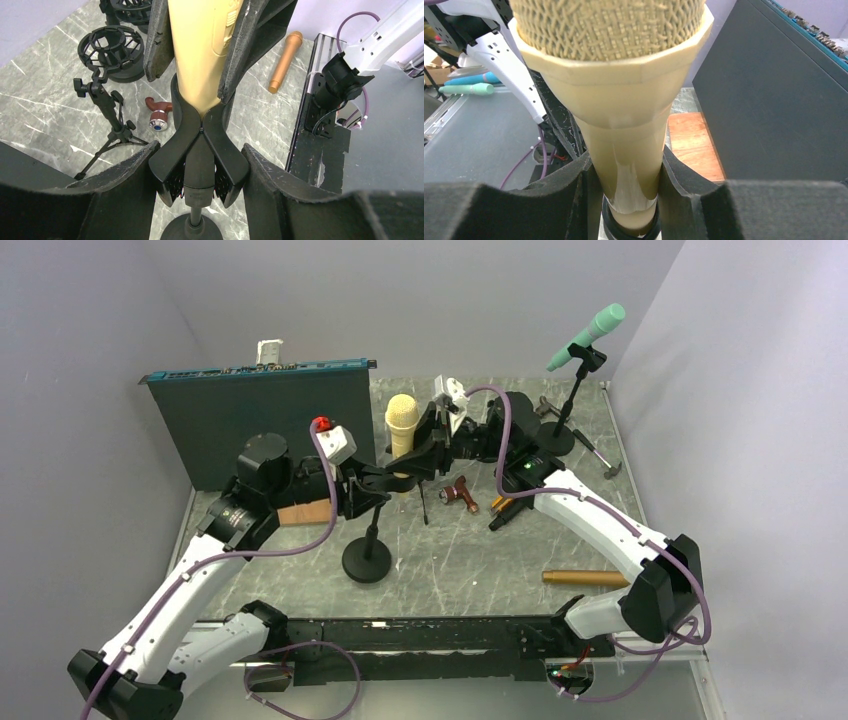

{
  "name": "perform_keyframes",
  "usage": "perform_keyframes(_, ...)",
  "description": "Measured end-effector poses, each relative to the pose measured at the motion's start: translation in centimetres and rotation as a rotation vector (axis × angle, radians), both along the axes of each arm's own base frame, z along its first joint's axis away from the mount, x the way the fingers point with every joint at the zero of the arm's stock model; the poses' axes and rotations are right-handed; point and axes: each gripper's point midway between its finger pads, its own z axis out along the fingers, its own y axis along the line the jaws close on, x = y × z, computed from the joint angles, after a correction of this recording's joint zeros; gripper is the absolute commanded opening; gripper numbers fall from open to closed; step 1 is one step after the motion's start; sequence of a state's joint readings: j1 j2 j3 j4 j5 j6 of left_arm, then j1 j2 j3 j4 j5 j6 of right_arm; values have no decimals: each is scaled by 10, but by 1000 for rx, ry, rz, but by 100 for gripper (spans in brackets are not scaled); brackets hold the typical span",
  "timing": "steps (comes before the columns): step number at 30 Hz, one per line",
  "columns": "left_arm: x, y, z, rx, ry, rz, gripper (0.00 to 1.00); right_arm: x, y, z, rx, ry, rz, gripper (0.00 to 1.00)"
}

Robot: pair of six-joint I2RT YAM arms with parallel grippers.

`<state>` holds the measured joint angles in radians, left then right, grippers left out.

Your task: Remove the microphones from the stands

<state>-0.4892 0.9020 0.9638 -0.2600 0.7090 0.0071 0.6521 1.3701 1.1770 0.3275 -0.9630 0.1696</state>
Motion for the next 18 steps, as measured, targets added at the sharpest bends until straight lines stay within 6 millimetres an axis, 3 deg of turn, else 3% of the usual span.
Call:
perform_keyframes(4,-1,1,0,3,0,2,0,0,1,1,0,-1,1,0)
perform_keyframes(5,-1,1,0,4,-2,2,6,0,0,1,-1,0,1,0)
perform_keyframes(7,-1,1,0,5,-2,3,54,0,0,1,-3,0,0,0)
perform_keyframes(8,-1,1,0,7,-3,4,59,0,1,1,-3,-1,0,0)
perform_keyframes(18,-4,5,-1,29,-34,-2,63,-3,3,1,-9,-7,7,0)
